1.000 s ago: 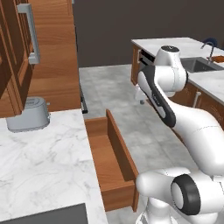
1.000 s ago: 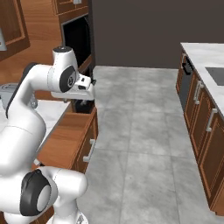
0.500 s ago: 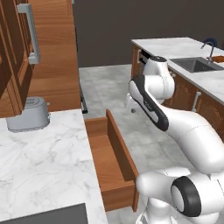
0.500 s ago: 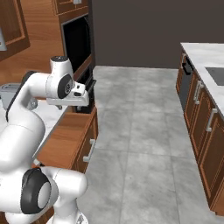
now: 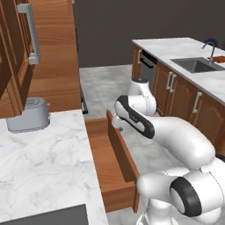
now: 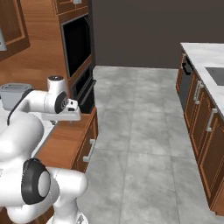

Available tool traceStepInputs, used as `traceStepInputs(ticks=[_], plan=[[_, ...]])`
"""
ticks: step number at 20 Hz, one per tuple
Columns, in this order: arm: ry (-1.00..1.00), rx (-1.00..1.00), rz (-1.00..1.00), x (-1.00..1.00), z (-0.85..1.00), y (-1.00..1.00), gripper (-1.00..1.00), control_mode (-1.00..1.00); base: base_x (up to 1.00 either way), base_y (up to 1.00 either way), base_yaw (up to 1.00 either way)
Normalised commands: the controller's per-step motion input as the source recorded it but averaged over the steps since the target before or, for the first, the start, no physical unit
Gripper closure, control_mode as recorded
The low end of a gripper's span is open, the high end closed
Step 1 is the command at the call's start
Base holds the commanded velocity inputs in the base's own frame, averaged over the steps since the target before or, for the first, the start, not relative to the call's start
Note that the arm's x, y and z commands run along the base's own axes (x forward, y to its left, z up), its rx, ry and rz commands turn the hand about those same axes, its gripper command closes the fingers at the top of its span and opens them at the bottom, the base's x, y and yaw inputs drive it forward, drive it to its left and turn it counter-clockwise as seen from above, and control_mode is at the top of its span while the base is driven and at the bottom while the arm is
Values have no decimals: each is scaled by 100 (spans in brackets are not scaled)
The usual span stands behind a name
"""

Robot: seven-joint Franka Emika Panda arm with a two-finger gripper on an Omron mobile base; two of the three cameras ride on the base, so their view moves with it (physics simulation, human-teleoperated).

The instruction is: Pick up the knife from the drawer and place it on the cutting board. Then place the meat from the plate to the cutting board.

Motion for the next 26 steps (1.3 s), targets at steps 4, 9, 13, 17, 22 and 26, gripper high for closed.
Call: traceStepInputs(ticks=[4, 9, 13, 17, 22, 26], plan=[[7, 0, 8, 18, -71, 20, -100, -100, 0, 0, 0], [0, 0, 3, 30, -53, 4, -100, -100, 0, 0, 0], [0, 0, 0, 21, -44, 0, -100, -100, 0, 0, 0], [0, 0, 0, 23, -37, 0, -100, -100, 0, 0, 0], [1, 0, 0, 24, -36, 1, -100, -100, 0, 0, 0], [4, 0, 0, 14, -27, 3, -100, -100, 0, 0, 0]])
